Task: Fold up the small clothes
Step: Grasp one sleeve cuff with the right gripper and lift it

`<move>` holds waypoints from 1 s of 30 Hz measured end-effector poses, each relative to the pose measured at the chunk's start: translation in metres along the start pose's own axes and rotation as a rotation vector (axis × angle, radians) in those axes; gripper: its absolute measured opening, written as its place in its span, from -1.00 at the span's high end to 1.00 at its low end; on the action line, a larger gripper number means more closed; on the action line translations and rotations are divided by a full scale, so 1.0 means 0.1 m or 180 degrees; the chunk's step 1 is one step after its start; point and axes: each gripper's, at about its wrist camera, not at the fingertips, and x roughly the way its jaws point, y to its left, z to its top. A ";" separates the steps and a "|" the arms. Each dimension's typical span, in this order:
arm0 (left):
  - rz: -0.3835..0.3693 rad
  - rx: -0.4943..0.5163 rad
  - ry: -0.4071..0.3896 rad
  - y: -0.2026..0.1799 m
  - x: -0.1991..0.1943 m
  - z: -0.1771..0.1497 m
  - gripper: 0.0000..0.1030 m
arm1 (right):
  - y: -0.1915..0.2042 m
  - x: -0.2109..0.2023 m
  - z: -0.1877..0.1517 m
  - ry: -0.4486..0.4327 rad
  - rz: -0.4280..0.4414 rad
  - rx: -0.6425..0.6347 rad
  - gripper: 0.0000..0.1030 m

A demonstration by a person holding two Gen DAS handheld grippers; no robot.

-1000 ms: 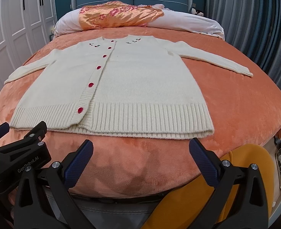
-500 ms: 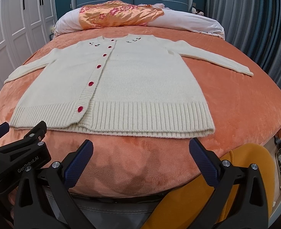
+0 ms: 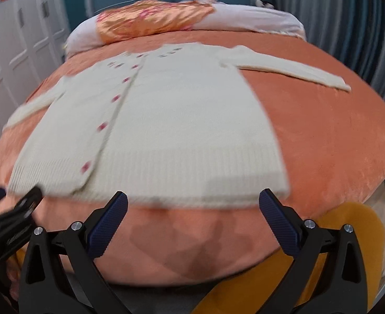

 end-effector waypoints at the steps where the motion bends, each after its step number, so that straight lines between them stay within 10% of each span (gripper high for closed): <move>1: -0.0013 0.0001 0.0014 0.02 0.02 0.03 -0.90 | -0.13 0.05 0.08 -0.0008 -0.0017 0.0088 -0.91; 10: -0.0106 -0.0181 0.0102 0.10 0.37 0.40 -0.90 | -1.94 0.57 1.17 -0.0209 -0.0636 0.0839 -0.91; 25: -0.0060 -0.0442 0.0177 0.13 0.84 0.94 -0.90 | -3.82 1.62 1.95 -0.0267 -0.0520 0.2134 -0.91; 28: -0.0076 -0.0400 0.0196 0.14 0.90 0.98 -0.90 | -3.97 1.71 1.98 -0.0372 -0.0429 0.2378 -0.54; 30: -0.0073 -0.0368 0.0200 0.14 0.93 1.00 -0.90 | -4.01 1.80 2.09 -0.0328 -0.0378 0.2436 0.08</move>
